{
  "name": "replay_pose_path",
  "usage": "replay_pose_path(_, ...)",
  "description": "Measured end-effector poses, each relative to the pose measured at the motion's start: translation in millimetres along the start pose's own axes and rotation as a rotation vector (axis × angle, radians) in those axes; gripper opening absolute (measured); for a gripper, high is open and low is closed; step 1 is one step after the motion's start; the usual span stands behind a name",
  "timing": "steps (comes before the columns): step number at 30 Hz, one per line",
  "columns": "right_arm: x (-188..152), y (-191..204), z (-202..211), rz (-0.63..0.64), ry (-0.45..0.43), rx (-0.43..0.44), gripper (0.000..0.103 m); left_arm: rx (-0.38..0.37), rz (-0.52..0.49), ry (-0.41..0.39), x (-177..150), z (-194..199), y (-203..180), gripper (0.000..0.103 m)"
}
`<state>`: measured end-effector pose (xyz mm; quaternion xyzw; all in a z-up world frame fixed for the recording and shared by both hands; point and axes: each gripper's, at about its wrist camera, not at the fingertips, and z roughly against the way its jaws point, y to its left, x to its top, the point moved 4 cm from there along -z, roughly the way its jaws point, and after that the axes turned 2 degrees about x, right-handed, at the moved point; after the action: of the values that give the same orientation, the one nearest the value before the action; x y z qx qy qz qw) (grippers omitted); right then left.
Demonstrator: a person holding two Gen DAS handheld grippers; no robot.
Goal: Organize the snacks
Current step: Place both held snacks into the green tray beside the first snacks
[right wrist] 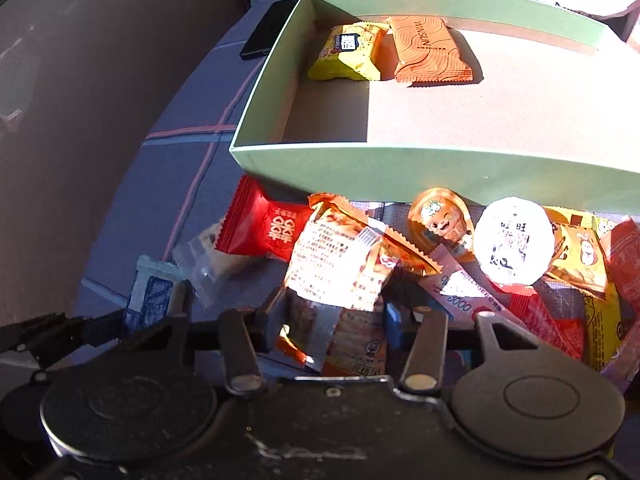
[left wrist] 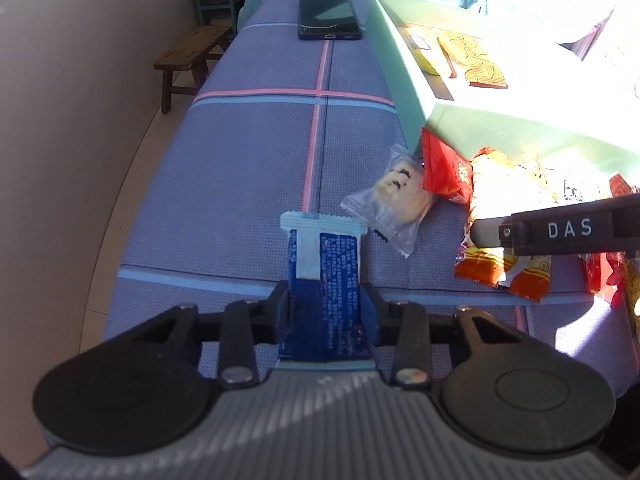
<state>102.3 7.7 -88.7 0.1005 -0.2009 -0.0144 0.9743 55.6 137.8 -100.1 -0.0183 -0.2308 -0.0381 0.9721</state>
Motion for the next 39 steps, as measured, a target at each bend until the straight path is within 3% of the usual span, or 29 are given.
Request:
replay_pose_path(6,-4.5,-16.6,18.6,-0.013,0.016,0.073,0.031,-0.038,0.033,0.007,-2.0,8.6,5.0,0.032)
replay_pose_path(10,-9.7,-25.3,31.7,-0.029,0.027,0.111,0.029,-0.058,0.034,-0.011,-0.1,24.4,3.9,0.017)
replay_pose_path(15,-11.1,-32.9,46.9,-0.032,0.016,0.133,0.029,-0.052,-0.008,-0.023,4.3,32.4,-2.9,0.016)
replay_pose_path(17,-12.2,-35.1,45.8,-0.037,0.020,0.134,0.029,-0.031,-0.003,-0.008,3.1,26.3,-2.1,0.023)
replay_pose_path(19,-13.7,-35.5,41.8,-0.034,0.027,0.133,0.029,-0.013,0.009,0.011,0.0,20.1,-1.0,0.051)
replay_pose_path(25,-17.5,-33.8,35.9,-0.026,0.033,0.133,0.029,0.067,0.001,0.046,-4.6,-0.9,-0.6,0.064)
replay_pose_path(26,-17.9,-33.6,36.5,-0.023,0.031,0.133,0.029,0.077,-0.019,0.034,-5.0,-1.1,-2.0,0.063)
replay_pose_path(27,-17.9,-34.2,36.4,-0.021,0.028,0.133,0.029,0.053,-0.028,0.029,-4.9,-0.2,-3.7,0.045)
replay_pose_path(28,-17.4,-34.9,36.0,-0.019,0.028,0.136,0.029,0.027,-0.025,0.028,-4.2,1.6,-4.7,0.036)
replay_pose_path(35,-15.4,-33.6,41.7,-0.008,0.026,0.184,0.029,-0.004,-0.013,0.033,-6.0,16.6,-8.8,0.036)
replay_pose_path(39,-3.8,-36.5,61.1,-0.008,-0.011,0.214,0.029,-0.038,-0.007,-0.027,10.3,45.2,-11.2,0.036)
